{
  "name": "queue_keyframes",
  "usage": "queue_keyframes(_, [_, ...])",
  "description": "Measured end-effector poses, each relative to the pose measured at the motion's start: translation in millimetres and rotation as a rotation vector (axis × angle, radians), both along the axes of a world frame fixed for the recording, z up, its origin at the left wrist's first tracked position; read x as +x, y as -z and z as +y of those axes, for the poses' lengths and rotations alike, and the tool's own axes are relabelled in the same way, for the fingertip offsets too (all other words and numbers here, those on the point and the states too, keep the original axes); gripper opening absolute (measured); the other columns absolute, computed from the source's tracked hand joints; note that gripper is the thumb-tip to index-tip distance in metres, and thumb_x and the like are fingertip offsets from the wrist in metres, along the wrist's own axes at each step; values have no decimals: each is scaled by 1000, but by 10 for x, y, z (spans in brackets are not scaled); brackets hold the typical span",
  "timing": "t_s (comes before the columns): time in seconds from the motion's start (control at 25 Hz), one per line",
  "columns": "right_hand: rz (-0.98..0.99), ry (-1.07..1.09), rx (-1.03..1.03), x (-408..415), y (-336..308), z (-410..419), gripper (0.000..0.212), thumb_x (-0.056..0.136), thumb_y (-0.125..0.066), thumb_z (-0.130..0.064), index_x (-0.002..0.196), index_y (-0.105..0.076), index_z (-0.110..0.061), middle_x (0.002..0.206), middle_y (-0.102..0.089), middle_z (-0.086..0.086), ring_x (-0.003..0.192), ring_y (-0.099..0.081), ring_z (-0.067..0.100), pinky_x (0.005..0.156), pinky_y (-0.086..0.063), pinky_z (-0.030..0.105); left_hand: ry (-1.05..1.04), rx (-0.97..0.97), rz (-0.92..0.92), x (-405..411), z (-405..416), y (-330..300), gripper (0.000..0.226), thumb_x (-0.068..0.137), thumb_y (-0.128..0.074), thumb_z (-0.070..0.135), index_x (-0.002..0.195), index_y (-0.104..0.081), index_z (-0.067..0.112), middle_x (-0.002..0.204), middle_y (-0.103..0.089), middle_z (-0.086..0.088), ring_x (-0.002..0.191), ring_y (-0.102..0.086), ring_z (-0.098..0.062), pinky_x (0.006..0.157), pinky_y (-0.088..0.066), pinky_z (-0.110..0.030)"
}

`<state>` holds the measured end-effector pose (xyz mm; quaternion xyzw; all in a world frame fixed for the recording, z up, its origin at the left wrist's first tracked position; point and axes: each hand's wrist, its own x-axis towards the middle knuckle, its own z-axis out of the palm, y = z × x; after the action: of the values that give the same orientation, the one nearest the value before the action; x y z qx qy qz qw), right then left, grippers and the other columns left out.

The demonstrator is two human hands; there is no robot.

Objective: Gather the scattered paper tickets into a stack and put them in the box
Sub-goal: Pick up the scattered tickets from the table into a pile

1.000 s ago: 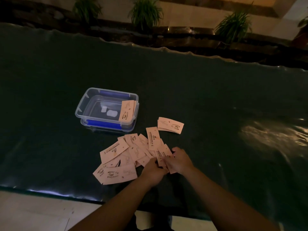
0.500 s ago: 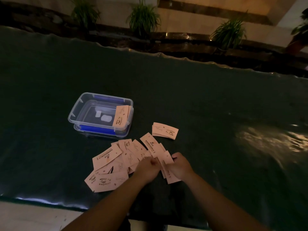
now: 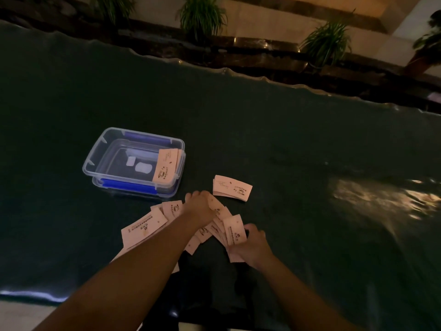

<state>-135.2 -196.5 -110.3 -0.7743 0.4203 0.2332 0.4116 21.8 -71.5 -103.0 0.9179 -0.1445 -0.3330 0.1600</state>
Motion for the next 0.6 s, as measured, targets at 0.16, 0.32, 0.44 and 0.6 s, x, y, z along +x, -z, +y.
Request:
queue_keyframes(0.16, [-53, -3, -19, 54, -23, -33, 74, 83, -87, -26, 148, -51, -22, 143, -48, 9, 134, -57, 30, 108, -56, 49, 56, -49, 30, -130, -17, -12, 54, 95, -67, 24, 147, -52, 25, 143, -52, -5, 129, -50, -24, 104, -52, -42])
queue_keyframes(0.32, [-29, -46, -59, 169, -61, -58, 50, 95, -70, -42, 142, -59, -28, 139, -59, 7, 126, -63, 29, 98, -62, 48, -42, -213, 117, -238, 12, -56, 43, 104, -51, 14, 146, -54, 23, 141, -58, -7, 109, -65, -16, 79, -59, -28])
queue_keyframes(0.44, [16, -114, -169, 247, -50, -87, 60, 95, -69, -48, 150, -53, -29, 145, -57, 6, 140, -51, 30, 107, -55, 47, -252, -310, 113, -342, 125, -123, 40, 105, -51, 15, 144, -54, 23, 134, -61, -2, 99, -65, -10, 67, -50, -20])
queue_keyframes(0.6, [1, -157, -165, 338, -57, -95, 70, 94, -73, -45, 156, -49, -23, 151, -53, 8, 143, -48, 31, 110, -52, 46, -571, -315, 270, -664, 290, -166, 20, 108, -47, 26, 123, -60, 24, 99, -60, 8, 86, -61, -7, 71, -52, -23])
